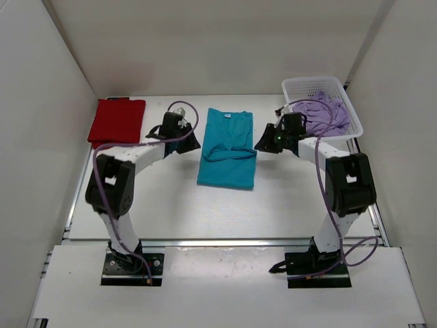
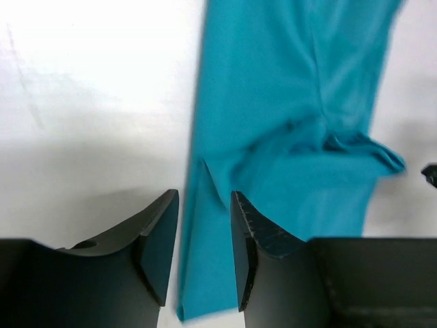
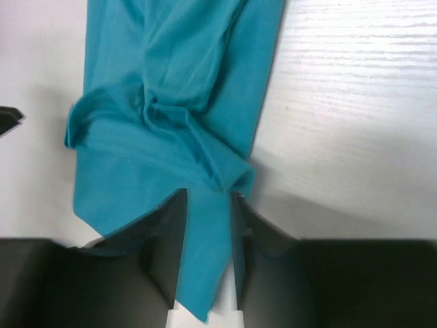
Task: Fold and stack the t-shirts
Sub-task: Fold the folded rectangular tshirt in 1/3 of the way
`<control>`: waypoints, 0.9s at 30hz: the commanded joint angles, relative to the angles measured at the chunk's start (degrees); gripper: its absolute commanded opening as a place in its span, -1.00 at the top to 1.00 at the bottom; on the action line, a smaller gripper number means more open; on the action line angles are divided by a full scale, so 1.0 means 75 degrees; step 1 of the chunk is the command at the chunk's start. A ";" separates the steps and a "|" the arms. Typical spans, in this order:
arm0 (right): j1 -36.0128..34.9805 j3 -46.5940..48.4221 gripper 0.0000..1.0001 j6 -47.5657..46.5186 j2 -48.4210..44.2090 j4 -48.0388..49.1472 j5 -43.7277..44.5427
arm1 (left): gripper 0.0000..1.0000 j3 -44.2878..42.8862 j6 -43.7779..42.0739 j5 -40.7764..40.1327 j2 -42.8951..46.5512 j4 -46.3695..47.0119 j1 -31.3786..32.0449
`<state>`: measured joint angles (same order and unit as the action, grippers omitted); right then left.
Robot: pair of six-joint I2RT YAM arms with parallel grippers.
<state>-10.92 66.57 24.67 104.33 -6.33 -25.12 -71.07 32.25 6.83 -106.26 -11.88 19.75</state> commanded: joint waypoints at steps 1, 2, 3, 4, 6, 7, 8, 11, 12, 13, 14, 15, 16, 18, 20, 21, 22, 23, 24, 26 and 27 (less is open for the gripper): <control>-0.0441 -0.0797 0.68 -0.0032 -0.1287 0.0572 0.0536 | 0.06 0.1196 0.0140 -0.0079 0.1391 0.0749 0.0622; -0.0698 -0.1149 0.82 0.0015 -0.1348 0.0632 0.0572 | 0.07 0.1527 0.0211 0.0014 0.1661 0.1262 0.0741; -0.0851 -0.1245 0.99 0.0004 -0.1407 0.0981 0.0654 | 0.05 0.2076 0.0363 0.0085 0.1815 0.1488 0.0939; -0.1108 -0.1374 1.00 -0.0019 -0.1314 0.1089 0.0631 | 0.07 0.2522 0.0561 0.0051 0.1816 0.1919 0.1115; -0.1450 -0.1025 1.00 -0.0206 -0.0906 0.1009 0.0654 | 0.09 0.2771 0.0715 0.0120 0.1525 0.2205 0.1303; -0.1636 -0.0687 1.00 -0.0265 -0.0532 0.0869 0.0597 | 0.12 0.2773 0.0716 0.0179 0.1407 0.2217 0.1362; -0.1800 -0.0324 1.00 -0.0393 -0.0424 0.0844 0.0538 | 0.17 0.2784 0.0704 0.0284 0.1209 0.2205 0.1386; -0.2106 0.0263 1.00 -0.0488 0.0348 0.0622 0.0665 | 0.18 0.3193 0.0797 0.0074 0.1078 0.2473 0.1422; -0.2223 0.0462 1.00 -0.0523 0.0443 0.0609 0.0643 | 0.19 0.3299 0.0844 0.0085 0.1147 0.2533 0.1410; -0.2317 0.0511 1.00 -0.0512 0.0641 0.0656 0.0678 | 0.19 0.3532 0.0879 0.0143 0.1206 0.2638 0.1422; -0.2353 0.0604 1.00 -0.0500 0.0794 0.0703 0.0713 | 0.20 0.3755 0.0949 0.0144 0.1230 0.2789 0.1422; -0.2399 0.0721 1.00 -0.0488 0.0889 0.0668 0.0725 | 0.20 0.3896 0.0962 0.0121 0.1288 0.2814 0.1410; -0.2388 0.0838 1.00 -0.0453 0.1029 0.0633 0.0713 | 0.20 0.4014 0.1008 0.0167 0.1393 0.2907 0.1398; -0.2470 0.0921 1.00 -0.0441 0.1241 0.0726 0.0783 | 0.19 0.4272 0.1055 0.0237 0.1523 0.3118 0.1386; -0.2423 0.1109 1.00 -0.0394 0.1498 0.0587 0.0726 | 0.19 0.4471 0.1102 0.0261 0.1663 0.3201 0.1410; -0.2470 0.1132 1.00 -0.0359 0.1522 0.0644 0.0783 | 0.19 0.4507 0.1137 0.0273 0.1745 0.3224 0.1433; -0.2435 0.1109 1.00 -0.0394 0.1546 0.0668 0.0807 | 0.20 0.4577 0.1149 0.0261 0.1815 0.3259 0.1468; -0.2505 0.1074 1.00 -0.0336 0.1499 0.0633 0.0795 | 0.18 0.4624 0.1196 0.0296 0.1851 0.3341 0.1457; -0.2528 0.0911 1.00 -0.0312 0.1395 0.0760 0.0795 | 0.19 0.4717 0.1231 0.0401 0.1886 0.3400 0.1445; -0.2657 0.0501 1.00 -0.0277 0.1231 0.1087 0.0947 | 0.18 0.4706 0.1290 0.0414 0.1851 0.3494 0.1550; -0.2727 0.0291 1.00 -0.0173 0.1148 0.1171 0.0971 | 0.19 0.4741 0.1301 0.0448 0.1840 0.3529 0.1585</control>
<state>-29.85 71.44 22.59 115.81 -1.34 -19.62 -36.84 41.43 8.84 -93.82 14.83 30.59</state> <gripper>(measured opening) 0.004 0.407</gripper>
